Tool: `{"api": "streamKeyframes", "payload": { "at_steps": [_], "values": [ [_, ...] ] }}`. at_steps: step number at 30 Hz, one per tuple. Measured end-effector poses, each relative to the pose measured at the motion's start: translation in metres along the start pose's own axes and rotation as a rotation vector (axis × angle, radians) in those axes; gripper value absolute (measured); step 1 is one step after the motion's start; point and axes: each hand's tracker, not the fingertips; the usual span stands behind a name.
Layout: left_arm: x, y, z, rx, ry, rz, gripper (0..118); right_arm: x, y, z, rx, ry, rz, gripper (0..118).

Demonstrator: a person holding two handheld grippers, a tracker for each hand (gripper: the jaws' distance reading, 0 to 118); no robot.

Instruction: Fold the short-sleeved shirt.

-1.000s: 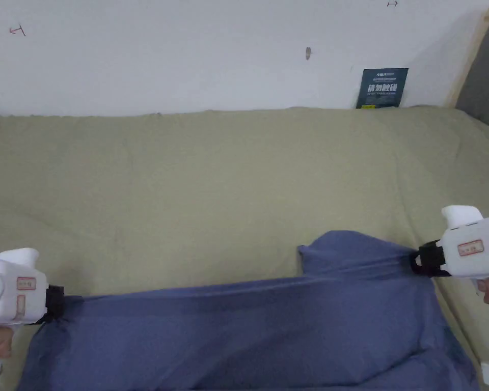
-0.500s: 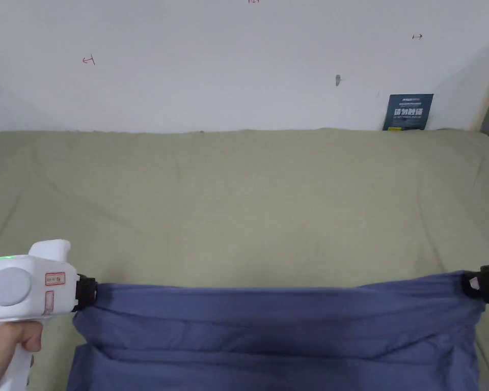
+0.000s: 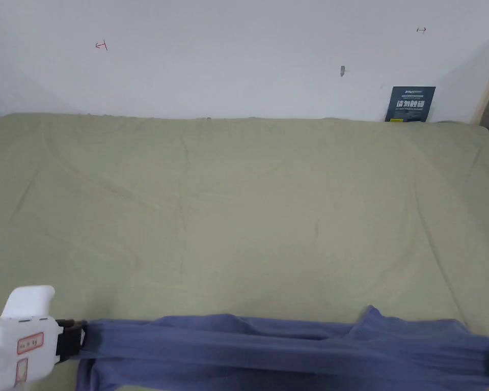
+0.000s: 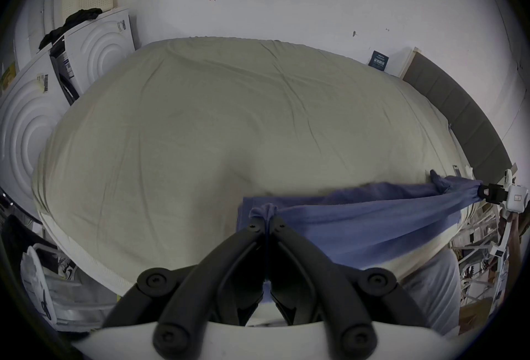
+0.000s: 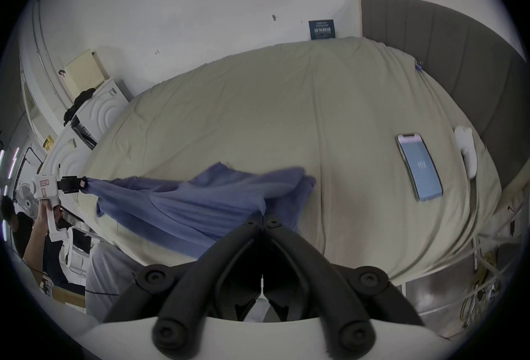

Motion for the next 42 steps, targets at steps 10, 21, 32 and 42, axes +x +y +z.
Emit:
{"api": "streamKeyframes", "payload": {
  "at_steps": [10, 21, 32, 42],
  "values": [
    [-0.011, -0.034, -0.03, -0.076, 0.006, -0.01, 2, 0.012, -0.027, -0.041, -0.12, -0.036, 0.049, 1],
    [-0.004, -0.03, 0.012, -0.054, 0.054, 0.03, 113, -0.028, -0.033, -0.008, 0.025, -0.161, -0.01, 118],
    [-0.029, -0.015, 0.019, 0.03, -0.091, 0.234, 0, -0.163, -0.064, 0.059, 0.624, -0.21, 0.164, 0],
    [-0.09, 0.005, -0.039, -0.1, -0.36, 0.424, 0, -0.189, -0.072, 0.08, 0.674, -0.246, 0.205, 0]
  ]
}}
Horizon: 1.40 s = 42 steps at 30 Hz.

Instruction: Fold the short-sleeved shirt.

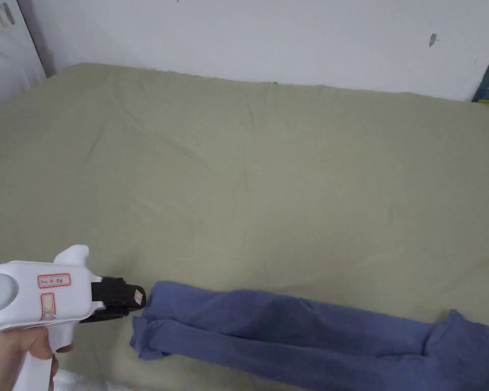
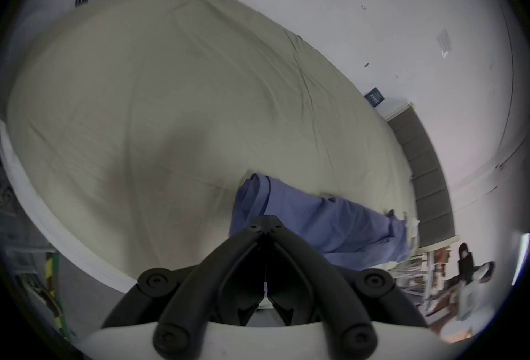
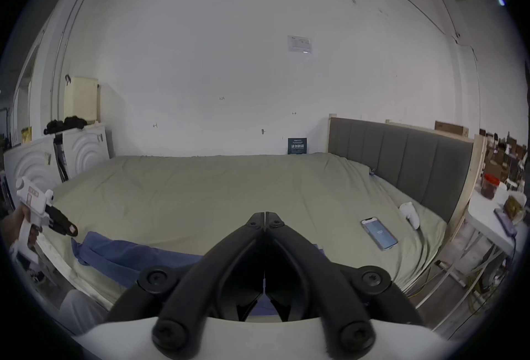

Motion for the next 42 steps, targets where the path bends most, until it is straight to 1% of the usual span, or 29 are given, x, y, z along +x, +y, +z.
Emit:
{"api": "streamKeyframes", "payload": {
  "at_steps": [1, 2, 3, 4, 5, 6, 7, 8, 9, 10, 11, 12, 13, 16, 18, 19, 20, 21, 22, 23, 24, 25, 28, 31, 34, 35, 36, 38, 42],
  "values": [
    [-0.004, 0.005, -0.003, -0.02, -0.028, -0.011, 0, 0.0, -0.001, -0.002, -0.004, -0.002, 0.004, 0],
    [-0.009, 0.009, -0.006, -0.06, -0.082, -0.005, 14, 0.001, -0.002, -0.003, -0.006, -0.006, 0.009, 0],
    [-0.015, 0.015, -0.01, -0.11, -0.128, 0.016, 54, 0.002, -0.003, -0.005, -0.008, -0.01, 0.009, 0],
    [-0.008, 0.011, -0.013, -0.134, -0.141, 0.025, 101, 0.003, -0.003, -0.008, -0.016, -0.013, 0.011, 0],
    [-0.009, 0.014, -0.02, -0.178, -0.127, 0.008, 118, 0.002, -0.003, -0.009, -0.021, -0.011, 0.017, 0],
    [-0.012, 0.016, -0.027, -0.209, -0.127, -0.003, 114, 0.003, -0.004, -0.012, -0.028, -0.01, 0.023, 0],
    [-0.016, 0.023, -0.027, -0.107, -0.137, -0.041, 114, 0.004, -0.005, -0.015, -0.043, -0.007, 0.031, 0],
    [-0.004, 0.007, -0.032, -0.193, -0.123, -0.008, 115, 0.004, -0.005, -0.017, -0.053, -0.013, 0.034, 0],
    [-0.005, 0.003, -0.037, -0.22, -0.126, -0.005, 115, 0.004, -0.005, -0.018, -0.06, -0.018, 0.033, 0],
    [-0.008, 0.0, -0.043, -0.274, -0.174, 0.037, 114, 0.005, -0.006, -0.02, -0.064, -0.02, 0.025, 0],
    [-0.01, -0.007, -0.048, -0.285, -0.229, 0.061, 114, 0.006, -0.007, -0.021, -0.071, -0.021, 0.019, 0],
    [-0.012, 0.012, -0.053, -0.276, -0.262, 0.041, 114, 0.006, -0.008, -0.023, -0.078, -0.025, 0.017, 0],
    [-0.01, 0.011, -0.058, -0.271, -0.289, 0.04, 114, 0.008, -0.01, -0.023, -0.078, -0.035, 0.017, 0],
    [-0.007, 0.003, -0.071, -0.308, -0.427, 0.123, 113, 0.009, -0.011, -0.025, -0.079, -0.032, 0.006, 0],
    [0.001, -0.003, -0.073, -0.29, -0.387, 0.096, 107, 0.009, -0.011, -0.027, -0.083, -0.035, 0.01, 0],
    [0.002, -0.003, -0.071, -0.282, -0.388, 0.098, 86, 0.009, -0.011, -0.027, -0.082, -0.033, 0.007, 0],
    [-0.012, 0.006, -0.082, -0.271, -0.398, 0.105, 10, 0.009, -0.011, -0.027, -0.08, -0.029, 0.0, 0],
    [-0.012, 0.004, -0.089, -0.256, -0.26, 0.089, 4, 0.009, -0.011, -0.028, -0.079, -0.018, -0.003, 0],
    [-0.011, 0.007, -0.09, -0.231, -0.213, 0.06, 4, 0.008, -0.011, -0.029, -0.081, -0.015, 0.002, 0],
    [-0.017, 0.007, -0.09, -0.255, -0.208, 0.041, 4, 0.007, -0.012, -0.031, -0.08, -0.015, 0.005, 0],
    [-0.003, -0.001, -0.089, -0.233, -0.266, 0.093, 4, 0.007, -0.011, -0.031, -0.081, -0.009, 0.007, 0],
    [0.003, -0.002, -0.085, -0.22, -0.268, 0.099, 4, 0.006, -0.01, -0.031, -0.08, -0.004, 0.005, 0],
    [0.005, -0.005, -0.07, -0.205, -0.241, 0.089, 4, 0.006, -0.009, -0.031, -0.073, 0.008, -0.003, 0],
    [0.012, -0.007, -0.056, -0.158, -0.201, 0.12, 4, 0.007, -0.007, -0.033, -0.077, 0.023, -0.009, 0],
    [0.028, -0.009, -0.033, -0.145, -0.209, 0.122, 3, 0.009, -0.004, -0.032, -0.072, 0.039, -0.012, 0],
    [0.034, -0.01, -0.024, -0.128, -0.189, 0.103, 3, 0.01, -0.004, -0.032, -0.068, 0.042, -0.017, 0],
    [0.005, 0.011, -0.026, -0.111, -0.149, 0.092, 3, 0.011, -0.003, -0.032, -0.068, 0.051, -0.02, 0],
    [-0.002, 0.023, -0.006, -0.086, -0.123, 0.096, 3, 0.014, -0.003, -0.033, -0.07, 0.065, -0.023, 0],
    [0.01, 0.041, 0.031, -0.014, -0.013, 0.101, 3, 0.015, -0.003, -0.036, -0.072, 0.099, -0.016, 0]
  ]
}}
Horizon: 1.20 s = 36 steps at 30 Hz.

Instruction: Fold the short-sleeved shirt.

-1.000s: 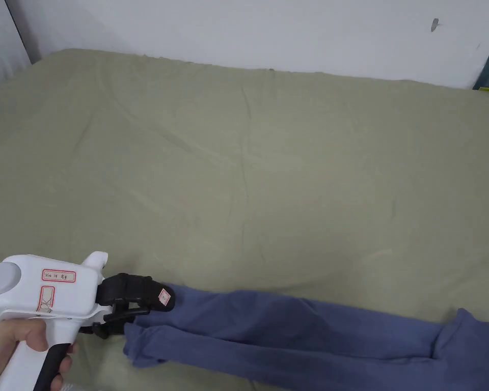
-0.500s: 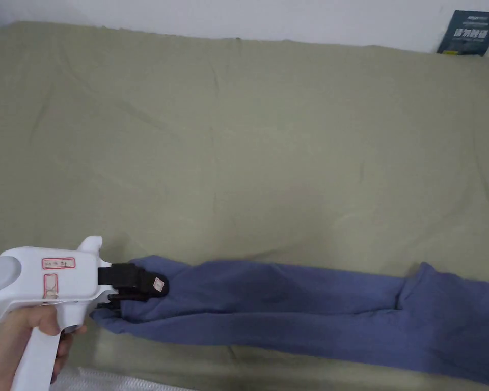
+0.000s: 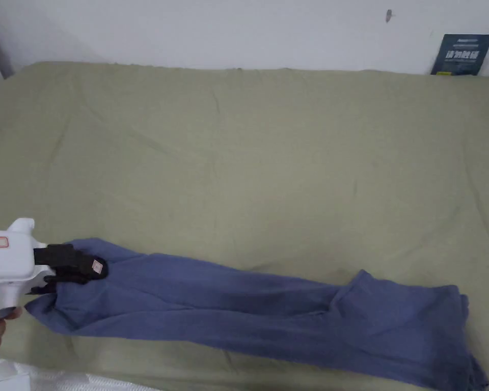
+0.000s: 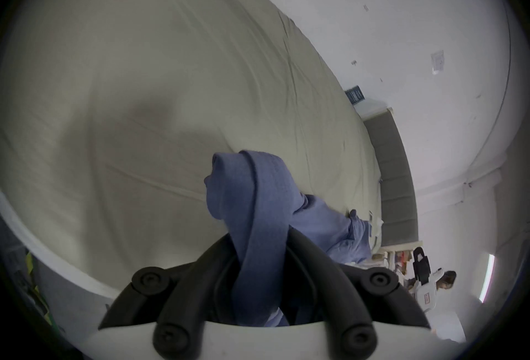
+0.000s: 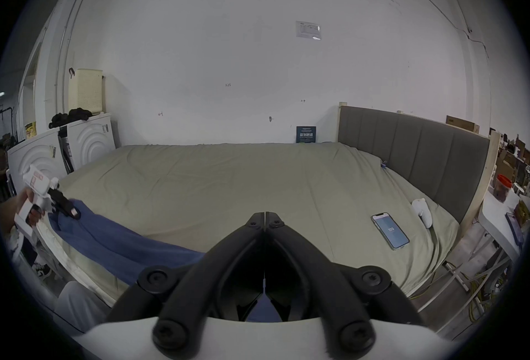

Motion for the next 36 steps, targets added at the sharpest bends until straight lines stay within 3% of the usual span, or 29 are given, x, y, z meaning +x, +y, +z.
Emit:
{"api": "streamKeyframes", "payload": {
  "at_steps": [5, 11, 18, 21, 22, 23, 24, 25, 29, 34, 36],
  "values": [
    [0.051, -0.012, 0.007, -0.002, 0.108, -0.145, 3, 0.0, -0.002, -0.002, 0.007, 0.02, 0.005, 0],
    [0.154, -0.064, -0.027, -0.05, 0.209, -0.348, 4, 0.002, -0.012, 0.005, -0.005, 0.003, 0.006, 0],
    [0.23, -0.12, -0.126, -0.129, 0.367, -0.557, 4, 0.014, -0.025, 0.013, -0.041, -0.015, -0.044, 0],
    [0.243, -0.139, -0.175, -0.158, 0.376, -0.544, 6, 0.019, -0.03, 0.015, -0.058, -0.025, -0.053, 0],
    [0.247, -0.146, -0.188, -0.161, 0.38, -0.546, 19, 0.02, -0.031, 0.015, -0.065, -0.021, -0.062, 0],
    [0.249, -0.152, -0.204, -0.167, 0.393, -0.562, 69, 0.021, -0.034, 0.015, -0.074, -0.023, -0.067, 0],
    [0.249, -0.158, -0.218, -0.176, 0.386, -0.563, 113, 0.022, -0.035, 0.015, -0.08, -0.023, -0.069, 0],
    [0.247, -0.163, -0.23, -0.22, 0.374, -0.568, 118, 0.023, -0.037, 0.014, -0.085, -0.026, -0.069, 0],
    [0.238, -0.161, -0.25, -0.239, 0.336, -0.54, 114, 0.026, -0.04, 0.012, -0.105, -0.03, -0.081, 0],
    [0.242, -0.152, -0.175, -0.215, 0.254, -0.54, 112, 0.023, -0.042, 0.003, -0.121, -0.009, -0.096, 0],
    [0.23, -0.141, -0.145, -0.184, 0.245, -0.537, 103, 0.018, -0.043, 0.001, -0.122, 0.002, -0.095, 0]
  ]
}}
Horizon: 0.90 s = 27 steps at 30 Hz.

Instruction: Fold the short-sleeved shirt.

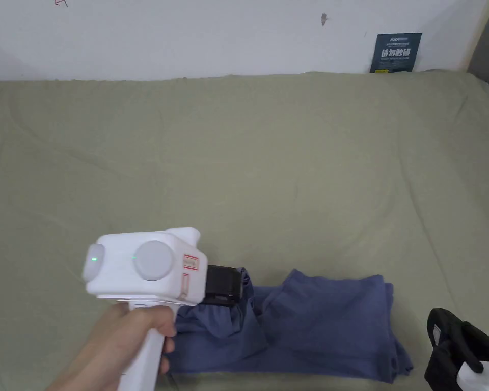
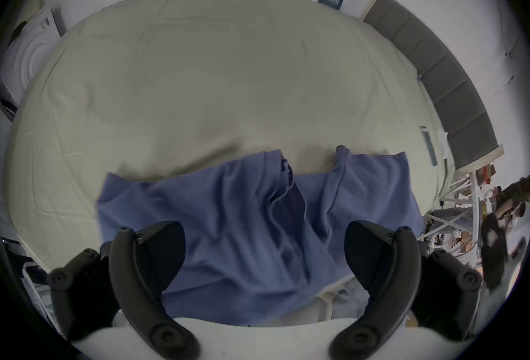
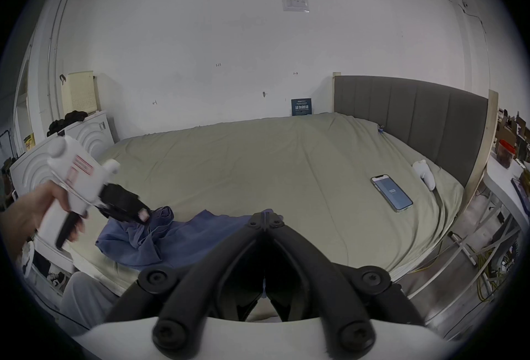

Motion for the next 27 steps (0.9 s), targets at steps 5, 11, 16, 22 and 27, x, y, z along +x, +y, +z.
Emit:
{"api": "streamKeyframes", "payload": {
  "at_steps": [5, 11, 16, 22, 27],
  "values": [
    [-0.064, -0.007, 0.013, 0.085, 0.061, 0.08, 0, -0.009, -0.003, -0.004, -0.013, 0.03, 0.012, 0],
    [-0.064, -0.017, -0.004, 0.021, 0.15, 0.105, 0, -0.01, -0.006, -0.005, -0.033, 0.039, 0.002, 0],
    [-0.043, -0.017, -0.02, -0.012, 0.041, 0.086, 0, -0.003, -0.008, -0.002, -0.041, 0.021, -0.01, 0],
    [-0.022, -0.014, -0.044, -0.013, -0.039, 0.074, 0, 0.004, -0.011, -0.002, -0.059, 0.007, -0.024, 0],
    [-0.013, -0.018, -0.07, -0.03, -0.239, 0.16, 0, 0.005, -0.012, 0.001, -0.062, 0.0, -0.025, 0]
  ]
}}
